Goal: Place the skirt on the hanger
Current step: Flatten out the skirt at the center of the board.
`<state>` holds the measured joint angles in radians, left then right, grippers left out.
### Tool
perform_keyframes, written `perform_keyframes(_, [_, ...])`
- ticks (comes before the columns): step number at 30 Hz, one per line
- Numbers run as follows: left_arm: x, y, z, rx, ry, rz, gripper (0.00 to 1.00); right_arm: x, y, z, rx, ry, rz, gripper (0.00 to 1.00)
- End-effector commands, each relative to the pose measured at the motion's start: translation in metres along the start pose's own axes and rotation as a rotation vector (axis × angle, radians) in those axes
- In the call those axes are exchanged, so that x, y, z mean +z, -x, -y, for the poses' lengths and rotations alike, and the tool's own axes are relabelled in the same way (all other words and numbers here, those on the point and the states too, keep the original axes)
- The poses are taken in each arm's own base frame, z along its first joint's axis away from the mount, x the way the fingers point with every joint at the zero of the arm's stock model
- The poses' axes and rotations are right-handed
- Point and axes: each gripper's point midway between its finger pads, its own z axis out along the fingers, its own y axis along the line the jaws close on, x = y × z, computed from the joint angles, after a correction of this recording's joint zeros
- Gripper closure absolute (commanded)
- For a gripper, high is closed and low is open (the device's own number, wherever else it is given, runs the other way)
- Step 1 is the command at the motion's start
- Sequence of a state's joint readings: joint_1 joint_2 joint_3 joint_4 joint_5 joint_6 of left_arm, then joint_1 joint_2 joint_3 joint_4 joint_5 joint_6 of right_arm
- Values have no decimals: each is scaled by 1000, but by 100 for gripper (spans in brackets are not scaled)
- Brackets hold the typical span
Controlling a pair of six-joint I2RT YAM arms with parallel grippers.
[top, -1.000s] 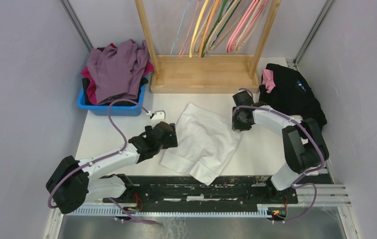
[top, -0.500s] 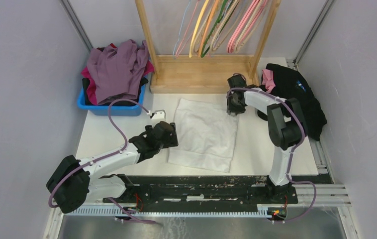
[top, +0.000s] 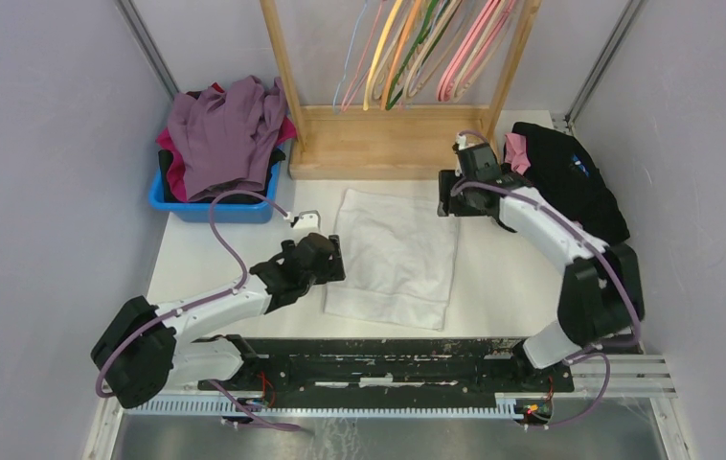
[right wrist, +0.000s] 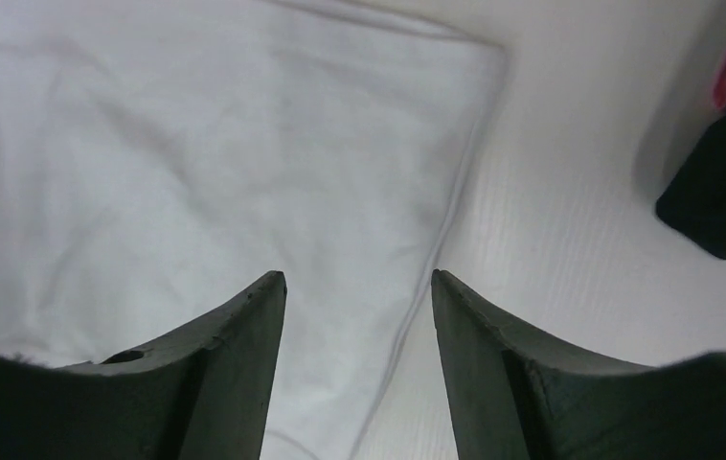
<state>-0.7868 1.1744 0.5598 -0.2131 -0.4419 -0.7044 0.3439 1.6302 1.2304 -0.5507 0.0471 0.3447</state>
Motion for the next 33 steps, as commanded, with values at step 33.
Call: perform_keyframes(33, [-6, 20, 43, 57, -156, -16, 10, -67, -95, -59, -81, 139, -34, 31])
